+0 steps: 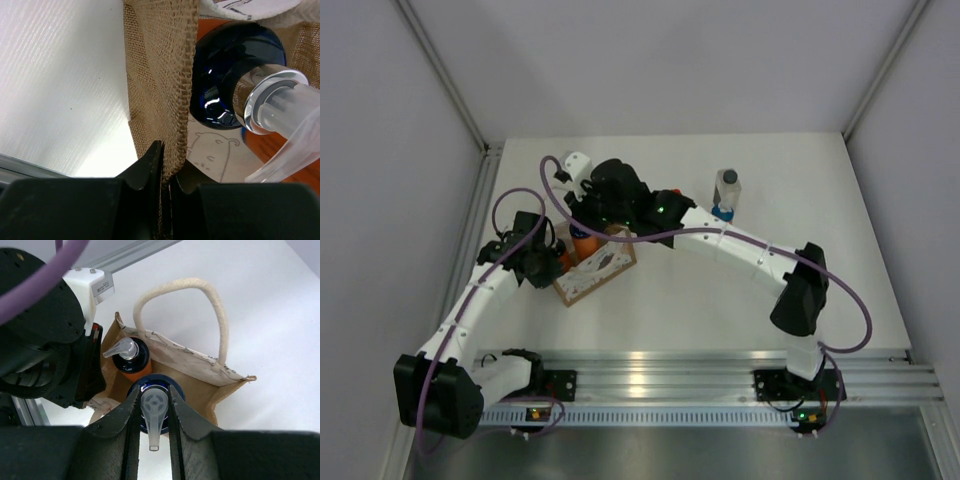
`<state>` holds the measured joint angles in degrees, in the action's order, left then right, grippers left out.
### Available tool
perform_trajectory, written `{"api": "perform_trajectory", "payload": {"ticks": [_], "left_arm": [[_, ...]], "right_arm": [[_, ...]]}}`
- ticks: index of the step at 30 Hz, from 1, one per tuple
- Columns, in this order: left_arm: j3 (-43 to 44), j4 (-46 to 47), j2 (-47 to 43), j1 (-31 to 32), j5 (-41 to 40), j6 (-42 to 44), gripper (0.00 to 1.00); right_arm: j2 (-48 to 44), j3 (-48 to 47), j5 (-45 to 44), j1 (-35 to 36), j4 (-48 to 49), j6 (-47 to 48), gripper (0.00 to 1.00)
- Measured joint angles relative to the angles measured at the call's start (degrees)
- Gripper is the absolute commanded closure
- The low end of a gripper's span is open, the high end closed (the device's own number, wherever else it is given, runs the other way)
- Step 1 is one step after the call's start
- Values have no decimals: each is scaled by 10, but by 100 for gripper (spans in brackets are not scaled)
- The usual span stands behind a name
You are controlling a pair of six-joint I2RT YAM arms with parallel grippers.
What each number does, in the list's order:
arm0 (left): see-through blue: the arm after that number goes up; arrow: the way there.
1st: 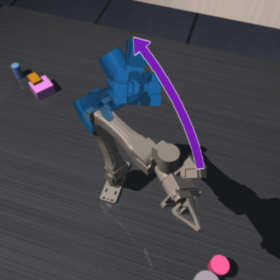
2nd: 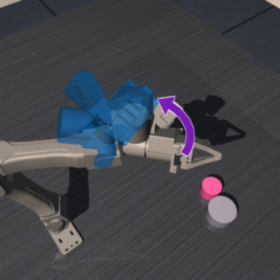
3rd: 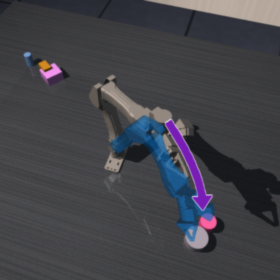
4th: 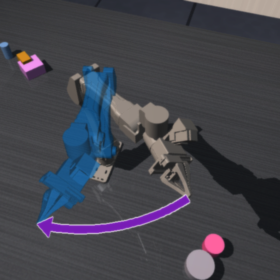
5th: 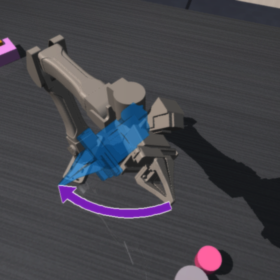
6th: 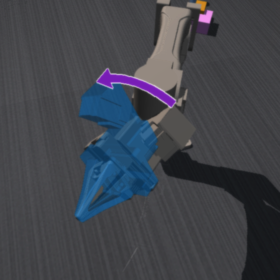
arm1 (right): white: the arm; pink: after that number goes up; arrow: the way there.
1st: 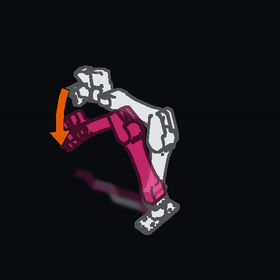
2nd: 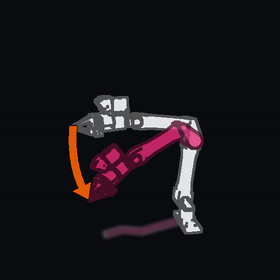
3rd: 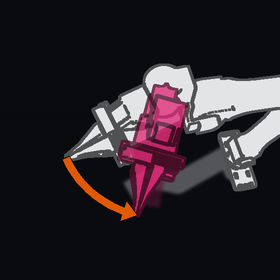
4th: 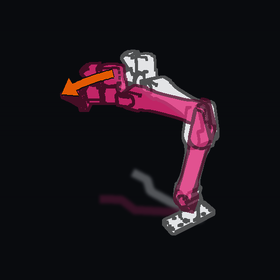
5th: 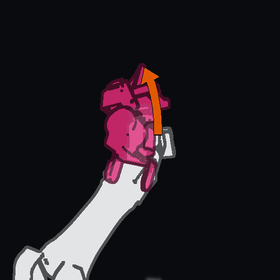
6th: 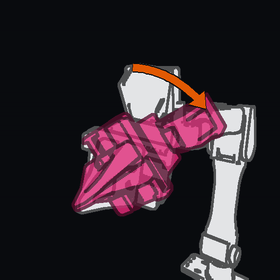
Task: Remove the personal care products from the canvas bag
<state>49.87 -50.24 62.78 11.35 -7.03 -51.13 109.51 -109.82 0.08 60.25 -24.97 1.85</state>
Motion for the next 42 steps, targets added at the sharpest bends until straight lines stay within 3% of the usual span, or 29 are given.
{"api": "perform_trajectory", "payload": {"ticks": [12,24,42], "left_arm": [[0,0,0,0,0,0,86],[0,0,0,0,0,0,87],[0,1,5,0,3,0,87]], "right_arm": [[-36,-86,-29,-2,-56,1,100],[-103,-85,-50,-53,-94,-1,100],[-287,160,-70,-206,-91,-49,100]]}}
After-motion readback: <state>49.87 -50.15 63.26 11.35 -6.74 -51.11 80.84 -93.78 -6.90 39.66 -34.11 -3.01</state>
